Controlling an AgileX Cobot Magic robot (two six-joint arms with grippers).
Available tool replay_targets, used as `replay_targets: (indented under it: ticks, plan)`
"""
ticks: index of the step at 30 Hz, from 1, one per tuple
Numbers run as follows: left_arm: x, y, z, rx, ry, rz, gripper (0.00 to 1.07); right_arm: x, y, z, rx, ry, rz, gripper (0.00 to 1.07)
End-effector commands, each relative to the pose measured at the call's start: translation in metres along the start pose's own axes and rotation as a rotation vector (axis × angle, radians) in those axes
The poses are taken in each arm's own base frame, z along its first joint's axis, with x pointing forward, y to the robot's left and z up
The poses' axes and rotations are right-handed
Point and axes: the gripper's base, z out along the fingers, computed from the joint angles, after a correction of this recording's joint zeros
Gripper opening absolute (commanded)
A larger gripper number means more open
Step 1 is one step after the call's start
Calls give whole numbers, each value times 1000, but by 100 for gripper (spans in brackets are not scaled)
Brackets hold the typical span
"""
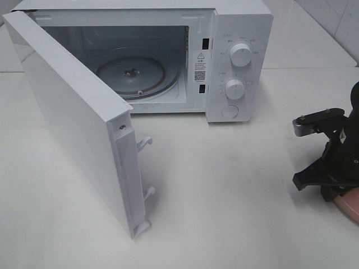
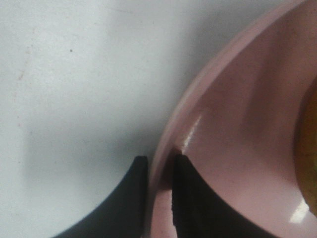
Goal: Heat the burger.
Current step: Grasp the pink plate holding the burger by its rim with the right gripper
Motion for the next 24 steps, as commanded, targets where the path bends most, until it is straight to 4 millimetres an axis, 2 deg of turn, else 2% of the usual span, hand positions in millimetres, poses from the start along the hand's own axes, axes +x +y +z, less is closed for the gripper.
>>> replay_targets:
  ticks: [1, 14, 24]
  plan:
    - [1, 0, -2, -4, -21, 0, 100, 8, 0, 8, 2, 63, 26, 0]
    - [1, 0, -2, -4, -21, 0, 100, 11, 10, 3, 118, 99, 12, 0]
    - [1, 0, -2, -4, -21, 0, 100, 13, 10, -24, 271, 45, 1, 0]
